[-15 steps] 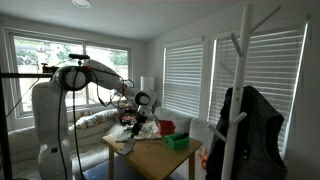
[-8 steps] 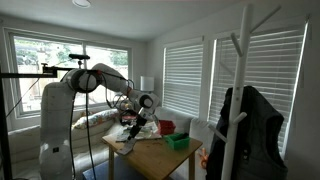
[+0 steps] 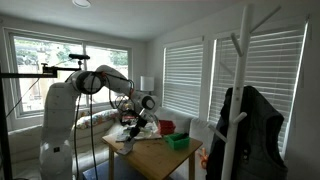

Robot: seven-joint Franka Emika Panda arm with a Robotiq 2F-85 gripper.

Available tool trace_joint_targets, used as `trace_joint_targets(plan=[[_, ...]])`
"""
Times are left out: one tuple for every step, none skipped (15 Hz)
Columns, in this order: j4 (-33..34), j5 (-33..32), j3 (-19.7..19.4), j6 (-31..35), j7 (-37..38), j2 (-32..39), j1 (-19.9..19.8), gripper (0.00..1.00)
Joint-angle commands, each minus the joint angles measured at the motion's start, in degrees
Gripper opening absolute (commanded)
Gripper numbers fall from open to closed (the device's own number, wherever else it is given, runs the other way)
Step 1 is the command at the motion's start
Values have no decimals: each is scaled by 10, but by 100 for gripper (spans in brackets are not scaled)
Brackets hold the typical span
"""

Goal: Pick up the open book from the table and put it in the red basket

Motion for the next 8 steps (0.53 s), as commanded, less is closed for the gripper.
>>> trace_joint_targets(plan=[[15, -14, -14, -12, 40, -5, 15, 1], [13, -23, -15, -9, 52, -12, 17, 0], [10, -33, -14, -7, 62, -21, 19, 4], [1, -45, -13, -1, 74, -39, 22, 4], [-9, -57, -12, 11, 86, -59, 24, 4], [-23, -67, -10, 25, 97, -91, 25, 4], [-28, -72, -9, 29, 104, -112, 24, 3], [-34, -74, -8, 32, 113, -138, 23, 3]])
